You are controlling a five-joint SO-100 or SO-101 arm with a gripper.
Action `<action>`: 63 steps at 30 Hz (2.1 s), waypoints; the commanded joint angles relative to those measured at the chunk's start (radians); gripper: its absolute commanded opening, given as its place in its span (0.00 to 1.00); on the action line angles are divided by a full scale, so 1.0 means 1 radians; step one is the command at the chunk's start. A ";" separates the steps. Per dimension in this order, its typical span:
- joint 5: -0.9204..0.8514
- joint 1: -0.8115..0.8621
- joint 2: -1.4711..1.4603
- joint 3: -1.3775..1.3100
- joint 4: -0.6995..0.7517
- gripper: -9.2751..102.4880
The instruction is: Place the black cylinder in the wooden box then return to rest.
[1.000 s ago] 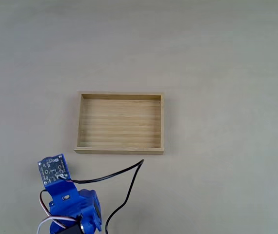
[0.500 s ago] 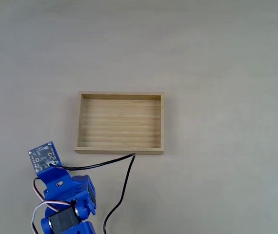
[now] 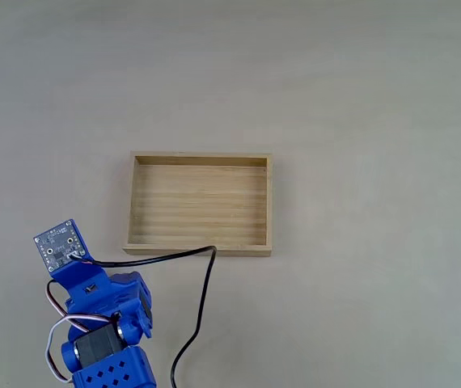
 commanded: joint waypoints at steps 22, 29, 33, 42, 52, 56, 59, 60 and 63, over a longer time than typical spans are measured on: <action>0.025 -0.046 0.107 -0.109 -0.147 0.38; 0.018 -0.057 0.141 -0.124 -0.173 0.38; 0.014 -0.061 0.155 -0.129 -0.184 0.38; 0.011 -0.074 0.198 -0.150 -0.209 0.38; 0.000 -0.094 0.221 -0.175 -0.213 0.38; 0.006 -0.089 0.225 -0.176 -0.215 0.38; 0.006 -0.087 0.239 -0.183 -0.218 0.38; 0.006 -0.087 0.242 -0.186 -0.218 0.38; 0.006 -0.086 0.253 -0.189 -0.221 0.38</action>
